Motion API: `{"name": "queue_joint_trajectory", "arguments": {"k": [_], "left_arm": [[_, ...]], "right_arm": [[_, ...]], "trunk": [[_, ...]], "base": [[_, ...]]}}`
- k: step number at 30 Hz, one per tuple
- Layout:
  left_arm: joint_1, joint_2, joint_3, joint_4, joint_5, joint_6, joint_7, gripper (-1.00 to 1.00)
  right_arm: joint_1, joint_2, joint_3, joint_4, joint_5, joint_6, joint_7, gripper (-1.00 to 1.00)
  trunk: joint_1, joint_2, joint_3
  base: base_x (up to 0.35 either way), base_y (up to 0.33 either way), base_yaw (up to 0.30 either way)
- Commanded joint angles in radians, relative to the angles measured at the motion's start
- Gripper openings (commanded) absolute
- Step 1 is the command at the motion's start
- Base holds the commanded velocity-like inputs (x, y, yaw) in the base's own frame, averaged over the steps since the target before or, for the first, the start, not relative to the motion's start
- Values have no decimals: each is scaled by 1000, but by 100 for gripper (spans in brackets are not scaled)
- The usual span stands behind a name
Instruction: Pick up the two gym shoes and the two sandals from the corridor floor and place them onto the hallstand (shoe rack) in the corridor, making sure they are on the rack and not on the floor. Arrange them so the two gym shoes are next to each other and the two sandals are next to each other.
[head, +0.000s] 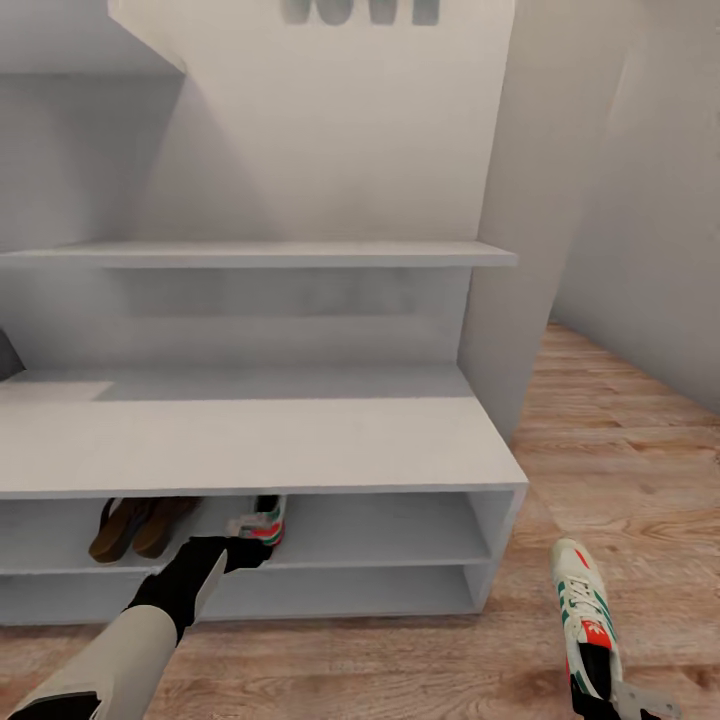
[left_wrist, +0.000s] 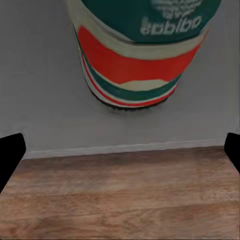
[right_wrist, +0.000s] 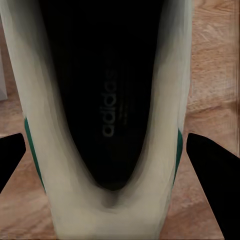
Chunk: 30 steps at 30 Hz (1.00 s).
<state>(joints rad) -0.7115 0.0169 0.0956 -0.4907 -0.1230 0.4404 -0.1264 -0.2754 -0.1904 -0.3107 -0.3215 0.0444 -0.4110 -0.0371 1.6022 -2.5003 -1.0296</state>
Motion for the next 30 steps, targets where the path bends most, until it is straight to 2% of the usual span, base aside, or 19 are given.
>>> {"name": "queue_joint_trajectory", "arguments": {"k": [1,12,15,16,19,20,21,24,27,30], "left_arm": [[0,-1,7,-2,-10,5,-9,100],[2,3,9,-2,-10,-15,-15,100],[8,12,10,2,-6,-79,-20,100],[24,22,10,8,-2,-112,-21,100],[63,35,11,8,1,-156,-24,100],[113,42,13,5,4,-215,-33,100],[126,43,13,5,5,-231,-38,100],[202,54,22,5,20,-347,-81,100],[245,68,31,6,36,-417,-115,100],[292,99,51,10,73,-485,-165,100]], "right_arm": [[-1,0,-2,1,5,-3,-3,-100],[-1,0,-2,1,5,-3,-3,-100],[-1,0,-2,1,5,-3,-3,-100],[-1,0,-2,1,5,-3,-3,-100],[-1,0,-2,1,5,-4,-3,-100],[-1,0,-2,2,5,-4,-3,-100],[-1,0,-2,2,5,-4,-3,-100],[-1,0,-2,2,6,-5,-2,-100],[-1,0,-1,2,6,-5,-2,-100],[-1,0,-2,2,7,-6,-3,-100]], "trunk": [[-1,0,-1],[-1,0,-1],[-1,0,-1],[-1,0,-1],[-1,0,-1],[-1,0,-1],[-1,0,-1],[-1,0,-1],[-1,0,-1],[-1,0,-1]], "base": [[-334,0,0],[-336,0,0],[-337,0,0],[-337,0,0],[-337,0,0],[-337,17,0],[-337,34,0],[-307,125,0],[-234,211,0],[-164,261,0]]}}
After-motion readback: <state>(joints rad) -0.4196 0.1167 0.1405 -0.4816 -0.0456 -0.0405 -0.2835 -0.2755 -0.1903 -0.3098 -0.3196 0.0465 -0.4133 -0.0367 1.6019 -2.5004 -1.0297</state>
